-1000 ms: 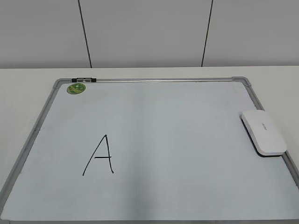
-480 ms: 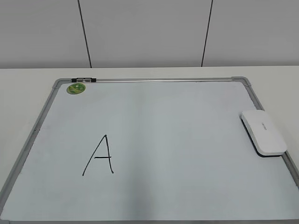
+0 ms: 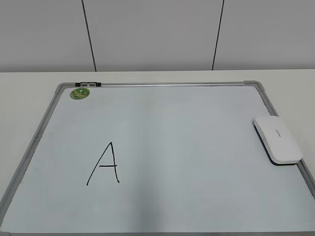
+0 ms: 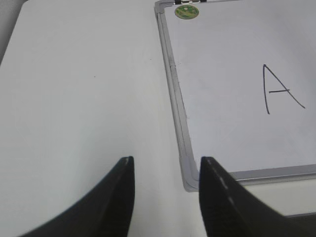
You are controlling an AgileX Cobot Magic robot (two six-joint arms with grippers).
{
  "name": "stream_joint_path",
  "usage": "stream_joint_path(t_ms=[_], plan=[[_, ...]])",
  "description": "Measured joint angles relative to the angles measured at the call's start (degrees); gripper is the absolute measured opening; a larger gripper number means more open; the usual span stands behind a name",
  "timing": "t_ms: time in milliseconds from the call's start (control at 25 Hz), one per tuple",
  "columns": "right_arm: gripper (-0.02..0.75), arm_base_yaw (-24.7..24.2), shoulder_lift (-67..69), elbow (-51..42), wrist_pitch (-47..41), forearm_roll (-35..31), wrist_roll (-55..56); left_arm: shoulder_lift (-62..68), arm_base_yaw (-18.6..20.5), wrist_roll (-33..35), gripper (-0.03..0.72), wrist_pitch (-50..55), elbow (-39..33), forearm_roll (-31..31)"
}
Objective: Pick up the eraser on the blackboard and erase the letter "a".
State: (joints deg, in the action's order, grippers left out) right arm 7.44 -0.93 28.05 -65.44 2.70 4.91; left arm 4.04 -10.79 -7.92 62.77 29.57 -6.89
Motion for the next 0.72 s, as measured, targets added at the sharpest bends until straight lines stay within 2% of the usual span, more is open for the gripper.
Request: stream_joint_path(t_ms=[240, 720], plan=[[0.573, -6.9, 0.0, 0.0, 0.0, 0.0, 0.0, -2.3, 4.6, -0.1, 0.306, 0.1, 0.0, 0.0], [0.573, -7.4, 0.0, 0.0, 0.0, 0.0, 0.0, -3.5, 5.1, -0.1, 0.295, 0.3, -0.1, 0.0]])
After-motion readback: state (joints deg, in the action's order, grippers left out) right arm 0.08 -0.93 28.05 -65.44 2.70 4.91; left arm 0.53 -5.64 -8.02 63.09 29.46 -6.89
